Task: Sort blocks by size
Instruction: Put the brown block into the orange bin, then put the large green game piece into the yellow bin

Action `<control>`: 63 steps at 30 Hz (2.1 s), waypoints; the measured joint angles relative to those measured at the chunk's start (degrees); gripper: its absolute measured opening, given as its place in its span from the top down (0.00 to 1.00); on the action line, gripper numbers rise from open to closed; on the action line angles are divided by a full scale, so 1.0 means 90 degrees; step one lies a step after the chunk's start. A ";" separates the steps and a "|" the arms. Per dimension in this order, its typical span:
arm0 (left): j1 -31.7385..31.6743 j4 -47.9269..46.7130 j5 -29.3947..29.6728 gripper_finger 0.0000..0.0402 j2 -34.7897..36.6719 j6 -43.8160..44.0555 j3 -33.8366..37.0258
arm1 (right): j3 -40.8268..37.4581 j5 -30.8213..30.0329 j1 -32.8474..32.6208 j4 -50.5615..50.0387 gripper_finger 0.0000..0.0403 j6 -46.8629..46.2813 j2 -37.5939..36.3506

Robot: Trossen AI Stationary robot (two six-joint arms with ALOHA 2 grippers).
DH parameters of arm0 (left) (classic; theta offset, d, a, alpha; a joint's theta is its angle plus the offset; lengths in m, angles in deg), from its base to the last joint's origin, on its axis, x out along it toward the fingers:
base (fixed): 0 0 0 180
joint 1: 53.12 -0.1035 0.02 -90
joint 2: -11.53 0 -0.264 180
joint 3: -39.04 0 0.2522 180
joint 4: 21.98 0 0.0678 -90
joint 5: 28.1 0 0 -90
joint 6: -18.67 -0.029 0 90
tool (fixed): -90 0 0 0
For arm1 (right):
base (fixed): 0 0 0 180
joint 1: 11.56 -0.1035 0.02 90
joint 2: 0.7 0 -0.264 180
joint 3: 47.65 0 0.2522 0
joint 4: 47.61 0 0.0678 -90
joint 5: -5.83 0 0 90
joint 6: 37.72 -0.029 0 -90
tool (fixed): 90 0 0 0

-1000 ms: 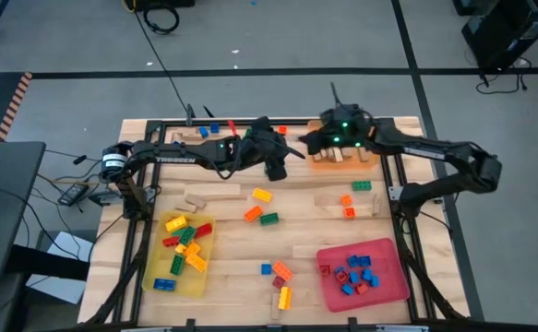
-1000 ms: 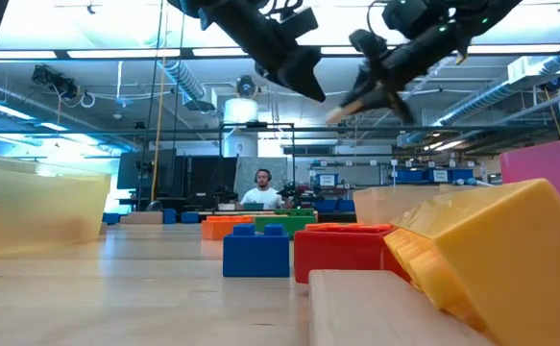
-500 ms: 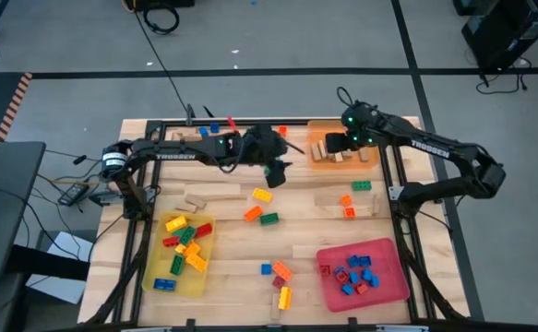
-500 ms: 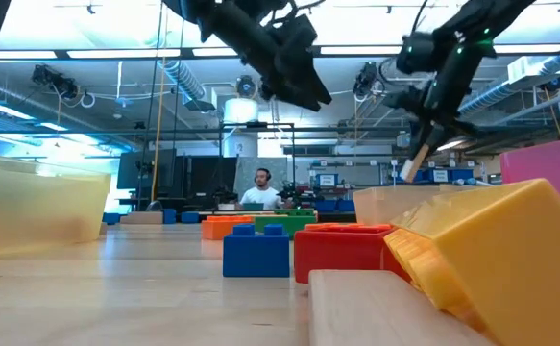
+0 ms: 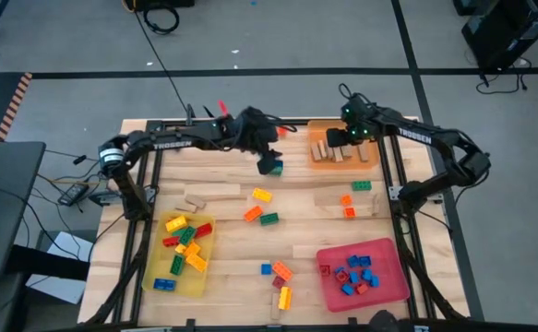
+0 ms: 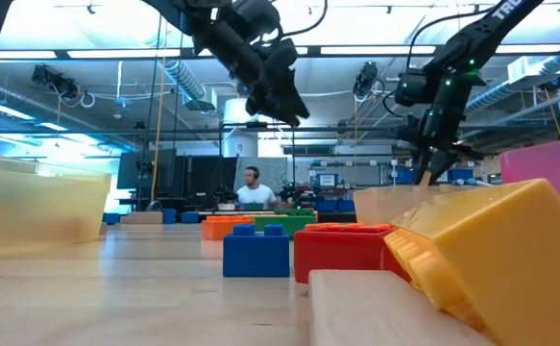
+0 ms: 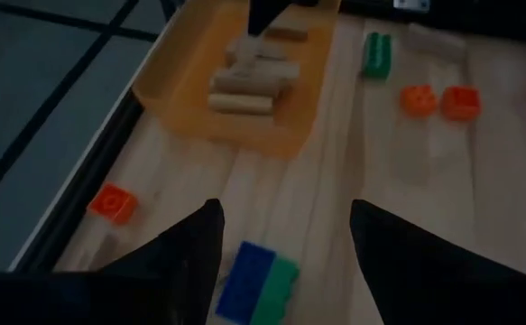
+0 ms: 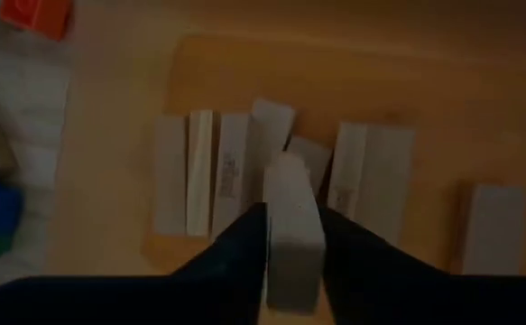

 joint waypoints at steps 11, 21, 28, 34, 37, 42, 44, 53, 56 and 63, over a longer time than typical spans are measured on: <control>-0.0366 -0.0208 -0.0003 0.38 0.0003 -0.0088 0.0000 | 0.0000 0.0009 0.0396 -0.0022 0.46 0.0408 -0.0064; -0.0357 -0.0186 -0.0002 0.38 0.0003 -0.0062 0.0000 | 0.0000 0.0045 0.0604 -0.0525 0.48 0.0440 -0.0969; -0.0284 -0.0150 -0.0100 0.38 0.0003 0.0241 0.0000 | 0.0000 -0.0157 0.0330 -0.1319 0.52 0.0304 -0.2018; -0.0281 -0.0218 -0.0900 0.38 0.0115 0.0450 -0.0053 | 0.0000 -0.0177 -0.0305 -0.1666 0.57 0.0117 -0.2844; -0.0281 -0.0255 -0.0855 0.38 0.0357 0.0622 -0.0056 | 0.0000 -0.0180 -0.0764 -0.1886 0.59 -0.0286 -0.3156; -0.0286 -0.0365 -0.0605 0.38 0.0957 0.0582 -0.0032 | 0.0002 -0.0382 -0.1715 -0.2407 0.63 -0.0903 -0.3396; -0.0277 -0.0514 -0.0457 0.38 0.1164 0.0578 -0.0023 | 0.0002 -0.0444 -0.2148 -0.2607 0.66 -0.1211 -0.3389; 0.0076 -0.1186 -0.0250 0.38 0.1349 0.0929 -0.0010 | 0.0002 -0.0466 -0.3985 -0.3113 0.80 -0.2096 -0.2759; 0.0297 -0.1175 0.0066 0.38 0.1349 0.1145 -0.0007 | 0.0002 -0.0490 -0.4220 -0.3699 0.84 -0.2220 -0.2488; 0.0741 -0.1177 0.0508 0.38 0.1349 0.1500 -0.0007 | 0.0000 -0.0631 -0.4340 -0.4290 0.87 -0.1969 -0.2239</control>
